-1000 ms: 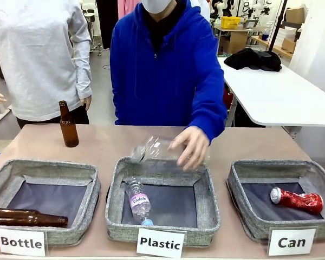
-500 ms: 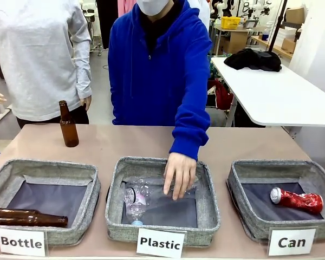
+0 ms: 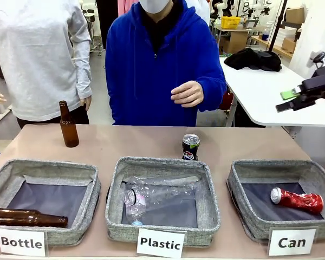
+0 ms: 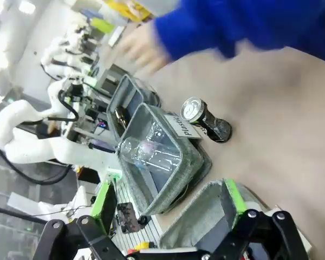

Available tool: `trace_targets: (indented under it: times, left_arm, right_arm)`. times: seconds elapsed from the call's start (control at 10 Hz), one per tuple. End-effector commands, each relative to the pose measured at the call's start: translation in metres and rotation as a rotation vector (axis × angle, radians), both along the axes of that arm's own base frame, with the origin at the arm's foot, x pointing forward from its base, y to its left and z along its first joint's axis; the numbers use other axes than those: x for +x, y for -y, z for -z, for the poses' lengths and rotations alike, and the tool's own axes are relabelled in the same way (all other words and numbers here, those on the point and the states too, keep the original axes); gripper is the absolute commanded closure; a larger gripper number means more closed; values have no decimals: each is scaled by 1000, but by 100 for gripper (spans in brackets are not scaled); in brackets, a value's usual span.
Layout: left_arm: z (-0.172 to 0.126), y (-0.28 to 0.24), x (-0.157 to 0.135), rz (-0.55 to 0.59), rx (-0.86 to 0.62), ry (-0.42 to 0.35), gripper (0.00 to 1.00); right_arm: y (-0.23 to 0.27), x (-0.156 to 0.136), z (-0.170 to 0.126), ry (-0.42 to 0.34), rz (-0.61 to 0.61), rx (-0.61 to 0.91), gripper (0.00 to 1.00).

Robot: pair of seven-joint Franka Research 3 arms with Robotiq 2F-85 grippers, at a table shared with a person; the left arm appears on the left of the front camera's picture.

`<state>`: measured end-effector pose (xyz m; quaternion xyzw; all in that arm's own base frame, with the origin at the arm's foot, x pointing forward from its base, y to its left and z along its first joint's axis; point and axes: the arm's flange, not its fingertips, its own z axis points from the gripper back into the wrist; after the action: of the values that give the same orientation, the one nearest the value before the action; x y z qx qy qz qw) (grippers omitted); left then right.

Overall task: Sort the can waste into the basket.
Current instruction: Pick up the can waste from the table and place it in the right Fabric basket.

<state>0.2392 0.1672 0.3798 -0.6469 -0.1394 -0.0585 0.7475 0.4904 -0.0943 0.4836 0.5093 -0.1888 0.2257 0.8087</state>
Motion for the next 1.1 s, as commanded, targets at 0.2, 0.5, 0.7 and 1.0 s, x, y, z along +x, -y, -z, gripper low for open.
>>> trace_targets:
  times: [0.2, 0.5, 0.7, 1.0]
  left_arm:
    - [-2, 0, -4, 6, -8, 5, 0]
    - [-2, 0, -4, 6, -8, 5, 0]
    - [-2, 0, -4, 6, -8, 5, 0]
    - [-2, 0, -4, 6, -8, 5, 0]
  right_arm:
    - [108, -71, -5, 169, 66, 83, 0]
    - [96, -59, 4, 243, 68, -28, 0]
    - [43, -18, 16, 191, 1, -193, 0]
    - [-40, 22, 49, 166, -212, -506, 0]
